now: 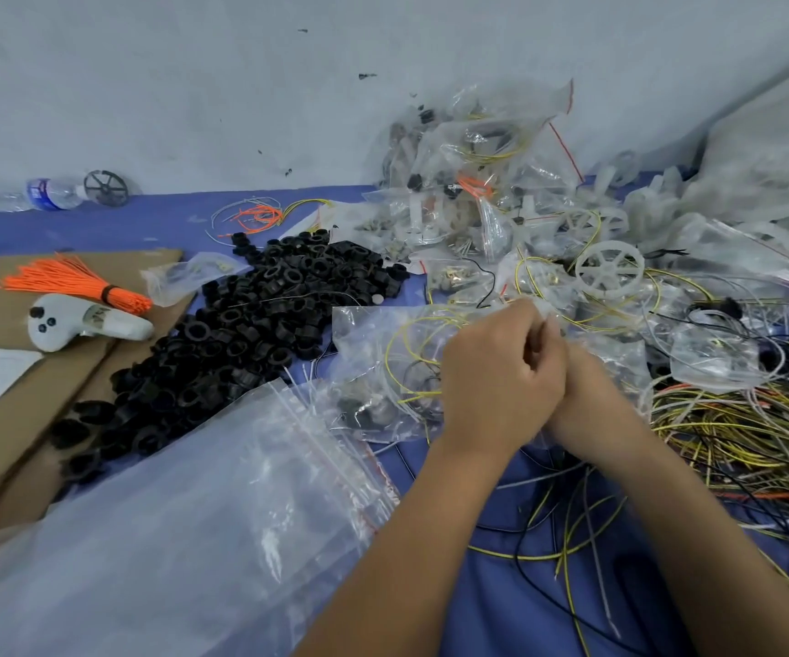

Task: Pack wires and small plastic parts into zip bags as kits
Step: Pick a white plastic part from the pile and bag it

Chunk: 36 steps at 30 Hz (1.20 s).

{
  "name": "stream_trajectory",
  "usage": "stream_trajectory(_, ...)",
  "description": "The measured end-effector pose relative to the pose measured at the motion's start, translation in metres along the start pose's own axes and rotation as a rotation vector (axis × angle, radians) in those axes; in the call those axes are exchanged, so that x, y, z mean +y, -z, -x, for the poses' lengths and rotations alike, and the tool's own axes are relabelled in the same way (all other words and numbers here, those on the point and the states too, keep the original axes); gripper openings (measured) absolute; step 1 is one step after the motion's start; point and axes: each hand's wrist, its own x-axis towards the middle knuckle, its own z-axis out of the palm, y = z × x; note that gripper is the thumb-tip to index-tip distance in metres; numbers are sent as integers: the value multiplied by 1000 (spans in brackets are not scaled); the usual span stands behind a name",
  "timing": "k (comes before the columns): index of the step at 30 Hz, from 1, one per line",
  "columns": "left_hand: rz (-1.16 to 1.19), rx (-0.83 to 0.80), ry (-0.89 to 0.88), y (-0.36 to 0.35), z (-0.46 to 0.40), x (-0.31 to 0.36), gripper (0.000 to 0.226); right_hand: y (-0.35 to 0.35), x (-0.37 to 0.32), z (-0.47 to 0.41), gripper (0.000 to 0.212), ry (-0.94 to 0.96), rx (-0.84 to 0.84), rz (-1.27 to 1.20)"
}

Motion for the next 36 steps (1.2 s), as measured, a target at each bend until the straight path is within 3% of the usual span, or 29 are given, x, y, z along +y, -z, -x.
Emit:
stream_trajectory(1, -1, -12, -10, -1, 1, 1, 30, -1, 0, -1, 35, 17, 47, 154)
stream_trajectory(3, 4, -18, -40, -3, 3, 3, 29, -4, -1, -1, 35, 58, 109, 233)
stream_trajectory(7, 54, 8, -98, -3, 5, 4, 26, -5, -3, -3, 54, 143, 161, 192)
stream_trajectory(11, 86, 36, -138, -6, 9, 7, 23, -11, -4, 2, 65, 72, 193, 71)
stream_trajectory(14, 94, 28, -156, -9, 9, 8, 23, -18, 2, -5, 48, -61, 61, -56)
stream_trajectory(17, 66, 64, -136, -5, 4, 6, 23, -20, 4, -10, 42, 63, -24, 118)
stream_trajectory(19, 28, 66, -53, 0, -1, 2, 27, -16, 6, -10, 25, 67, -73, 29)
stream_trajectory(22, -114, -37, 62, 3, -4, -6, 45, -9, 7, -8, 17, 90, -38, 31)
stream_trajectory(24, -178, -123, 78, 1, -4, -7, 51, -8, 7, -5, 27, 46, -9, -201)
stream_trajectory(28, -153, -208, 67, -4, -4, -6, 44, -3, 10, -2, 26, -82, -183, -586)
stream_trajectory(31, -149, -294, 111, -4, -8, -10, 34, -4, 13, -4, 50, -103, -153, -523)
stream_trajectory(36, -174, -386, 65, 1, -8, -11, 50, -17, 16, -6, 31, -71, 45, -292)
